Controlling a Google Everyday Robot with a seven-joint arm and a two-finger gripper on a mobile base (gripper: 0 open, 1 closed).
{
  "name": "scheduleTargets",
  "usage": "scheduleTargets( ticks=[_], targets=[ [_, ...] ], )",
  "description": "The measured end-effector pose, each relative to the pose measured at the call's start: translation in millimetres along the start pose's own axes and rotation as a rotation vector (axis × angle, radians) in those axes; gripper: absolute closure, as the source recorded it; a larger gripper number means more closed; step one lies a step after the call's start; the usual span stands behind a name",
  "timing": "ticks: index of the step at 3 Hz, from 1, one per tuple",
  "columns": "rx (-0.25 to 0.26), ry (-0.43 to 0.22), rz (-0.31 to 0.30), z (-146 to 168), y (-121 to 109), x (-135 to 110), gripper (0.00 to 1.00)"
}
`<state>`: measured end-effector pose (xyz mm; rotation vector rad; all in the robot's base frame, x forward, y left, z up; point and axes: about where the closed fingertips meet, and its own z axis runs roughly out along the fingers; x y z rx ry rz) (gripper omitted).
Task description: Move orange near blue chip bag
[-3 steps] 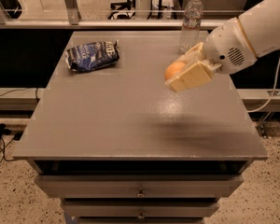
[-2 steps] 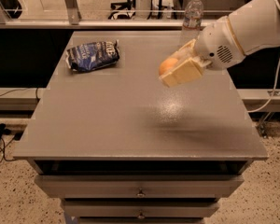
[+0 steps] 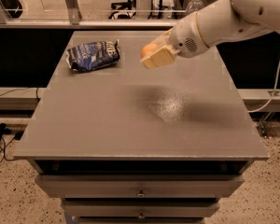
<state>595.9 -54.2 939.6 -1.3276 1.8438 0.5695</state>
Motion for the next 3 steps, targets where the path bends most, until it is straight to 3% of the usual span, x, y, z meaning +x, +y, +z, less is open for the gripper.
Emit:
scheduleTargets(
  ticks=[1,3],
  targets=[
    [0.021,-0.030,-0.018,35.2,-26.4,-5.8,1.00],
    [0.033,-0.092,-0.011,91.2,-50.9,-8.4,1.00]
  ],
)
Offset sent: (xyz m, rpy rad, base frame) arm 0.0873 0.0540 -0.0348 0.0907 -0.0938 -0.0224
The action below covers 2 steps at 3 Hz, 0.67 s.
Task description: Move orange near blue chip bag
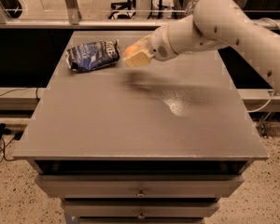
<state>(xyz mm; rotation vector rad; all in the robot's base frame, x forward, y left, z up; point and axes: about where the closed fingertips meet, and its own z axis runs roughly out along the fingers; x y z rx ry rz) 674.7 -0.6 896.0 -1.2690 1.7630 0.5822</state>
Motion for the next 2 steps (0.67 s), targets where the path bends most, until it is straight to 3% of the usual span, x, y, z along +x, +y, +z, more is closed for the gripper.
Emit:
scheduleTargets(
  ticks=[1,2],
  targets=[
    [0.004,-0.026,0.024,25.5,-10.1,9.0,0.81],
    [0.016,-0.064,0.036,53.4,-26.2,13.4,0.50]
  ],
)
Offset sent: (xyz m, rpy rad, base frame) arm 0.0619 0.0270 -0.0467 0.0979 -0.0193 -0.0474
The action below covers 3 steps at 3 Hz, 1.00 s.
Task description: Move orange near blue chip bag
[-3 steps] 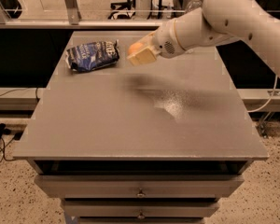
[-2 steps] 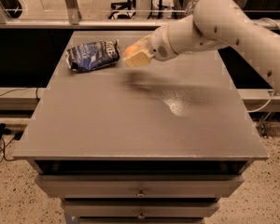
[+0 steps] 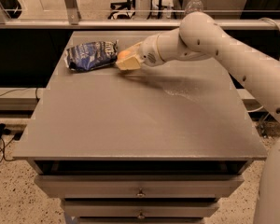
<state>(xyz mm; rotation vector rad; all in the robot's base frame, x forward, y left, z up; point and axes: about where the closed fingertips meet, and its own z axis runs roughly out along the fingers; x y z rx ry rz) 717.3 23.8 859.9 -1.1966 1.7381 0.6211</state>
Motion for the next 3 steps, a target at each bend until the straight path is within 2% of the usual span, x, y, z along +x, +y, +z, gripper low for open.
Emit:
scheduleTargets(
  ticks=[2,3],
  targets=[
    [-0.008,-0.018,0.021,22.3,-4.9,8.7,0.04],
    [-0.013,-0.019,0.026,24.9,-3.4,11.0,0.00]
  ],
)
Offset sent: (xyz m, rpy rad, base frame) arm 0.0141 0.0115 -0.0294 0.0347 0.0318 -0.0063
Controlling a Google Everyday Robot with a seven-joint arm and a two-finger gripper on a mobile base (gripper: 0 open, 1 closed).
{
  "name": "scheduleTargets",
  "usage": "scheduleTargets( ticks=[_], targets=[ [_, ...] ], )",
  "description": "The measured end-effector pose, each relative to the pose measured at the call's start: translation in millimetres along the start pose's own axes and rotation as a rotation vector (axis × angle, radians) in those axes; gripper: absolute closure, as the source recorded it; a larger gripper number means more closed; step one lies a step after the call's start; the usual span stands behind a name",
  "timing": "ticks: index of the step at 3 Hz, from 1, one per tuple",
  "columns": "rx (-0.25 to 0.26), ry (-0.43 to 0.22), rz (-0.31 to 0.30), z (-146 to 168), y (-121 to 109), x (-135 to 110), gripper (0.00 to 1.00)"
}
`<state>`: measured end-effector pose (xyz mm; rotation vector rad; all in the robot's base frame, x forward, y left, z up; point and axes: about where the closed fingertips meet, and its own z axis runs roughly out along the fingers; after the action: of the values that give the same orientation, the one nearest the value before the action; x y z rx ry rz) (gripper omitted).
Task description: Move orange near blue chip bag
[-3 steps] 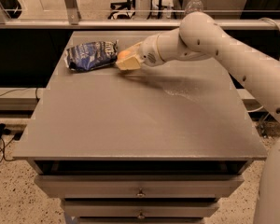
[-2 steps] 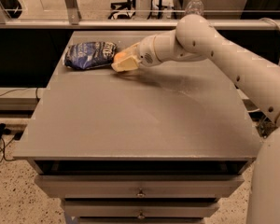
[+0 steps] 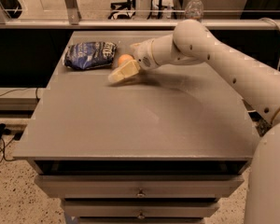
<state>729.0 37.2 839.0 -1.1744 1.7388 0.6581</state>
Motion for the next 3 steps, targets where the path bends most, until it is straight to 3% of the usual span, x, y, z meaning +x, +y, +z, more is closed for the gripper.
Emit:
scheduleTargets(
  ticks=[2,3],
  targets=[
    [-0.010,-0.032,-0.003,-8.2,8.4,-8.8,0.00],
    [-0.013,-0.062,-0.013,-28.5,18.1,-19.8,0.00]
  ],
)
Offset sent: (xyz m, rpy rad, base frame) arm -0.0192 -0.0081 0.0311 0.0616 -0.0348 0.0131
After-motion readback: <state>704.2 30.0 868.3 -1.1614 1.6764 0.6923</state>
